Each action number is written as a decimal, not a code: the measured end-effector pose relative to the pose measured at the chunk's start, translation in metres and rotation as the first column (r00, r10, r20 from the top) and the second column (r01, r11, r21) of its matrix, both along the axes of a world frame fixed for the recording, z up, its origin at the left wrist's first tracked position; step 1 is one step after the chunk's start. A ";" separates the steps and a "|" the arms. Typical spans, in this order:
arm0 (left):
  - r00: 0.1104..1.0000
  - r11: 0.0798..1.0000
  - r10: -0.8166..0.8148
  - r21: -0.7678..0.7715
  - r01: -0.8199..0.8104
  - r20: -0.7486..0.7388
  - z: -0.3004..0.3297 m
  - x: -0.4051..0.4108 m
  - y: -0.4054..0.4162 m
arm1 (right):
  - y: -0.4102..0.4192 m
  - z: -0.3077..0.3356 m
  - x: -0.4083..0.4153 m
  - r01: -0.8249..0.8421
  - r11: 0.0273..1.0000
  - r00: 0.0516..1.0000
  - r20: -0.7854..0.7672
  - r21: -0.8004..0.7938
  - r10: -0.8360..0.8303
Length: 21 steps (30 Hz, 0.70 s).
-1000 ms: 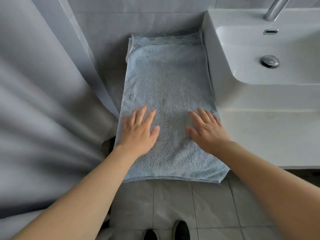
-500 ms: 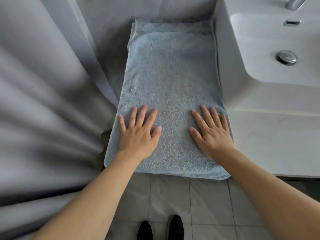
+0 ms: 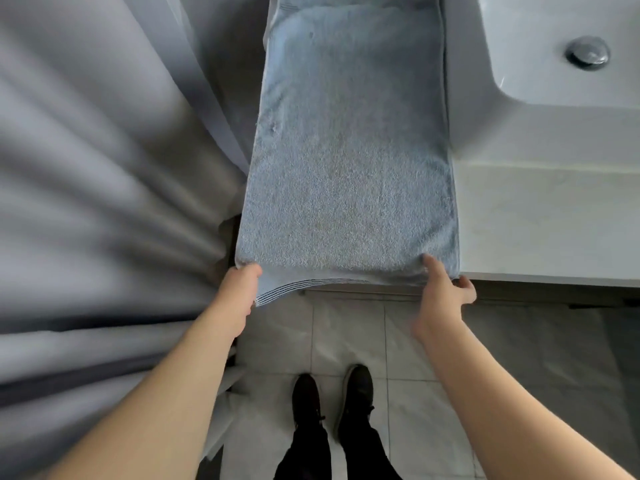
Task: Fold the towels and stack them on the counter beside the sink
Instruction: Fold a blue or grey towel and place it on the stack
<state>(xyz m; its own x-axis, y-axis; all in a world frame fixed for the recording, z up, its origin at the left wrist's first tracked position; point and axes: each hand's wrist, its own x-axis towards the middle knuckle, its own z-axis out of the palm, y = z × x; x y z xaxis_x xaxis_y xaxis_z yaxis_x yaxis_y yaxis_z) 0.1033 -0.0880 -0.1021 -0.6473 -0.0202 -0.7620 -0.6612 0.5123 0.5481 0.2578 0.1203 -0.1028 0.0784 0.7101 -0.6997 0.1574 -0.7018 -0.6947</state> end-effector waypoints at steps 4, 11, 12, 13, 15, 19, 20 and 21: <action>0.990 0.992 0.128 0.015 -0.127 -0.054 0.002 0.013 0.006 | 0.000 0.005 0.007 -0.206 0.955 0.978 -0.060 -0.213 0.198; 0.928 0.922 0.341 0.245 -0.299 -0.149 0.059 0.012 0.017 | 0.007 0.047 0.027 -0.331 0.894 0.940 -0.025 -0.301 0.340; 0.931 0.907 0.346 0.294 -0.300 -0.118 0.071 0.009 0.019 | 0.012 0.057 0.026 -0.308 0.896 0.950 -0.056 -0.319 0.307; 0.933 0.892 0.351 0.330 -0.309 -0.077 0.083 0.007 0.022 | 0.018 0.068 0.024 -0.283 0.903 0.959 -0.080 -0.324 0.271; 0.926 0.869 0.374 0.364 -0.335 -0.040 0.103 -0.001 0.029 | 0.033 0.089 0.017 -0.214 0.930 0.971 -0.165 -0.300 0.170; 0.922 0.803 0.386 0.485 -0.346 0.017 0.136 -0.026 0.041 | 0.064 0.128 -0.005 -0.054 0.973 0.951 -0.308 -0.224 -0.018; 0.932 0.787 0.361 0.528 -0.319 0.026 0.142 -0.032 0.045 | 0.072 0.135 -0.012 -0.028 0.975 0.942 -0.332 -0.221 -0.048; 0.946 0.785 0.323 0.557 -0.273 0.008 0.147 -0.038 0.049 | 0.079 0.142 -0.019 -0.013 0.975 0.933 -0.353 -0.222 -0.068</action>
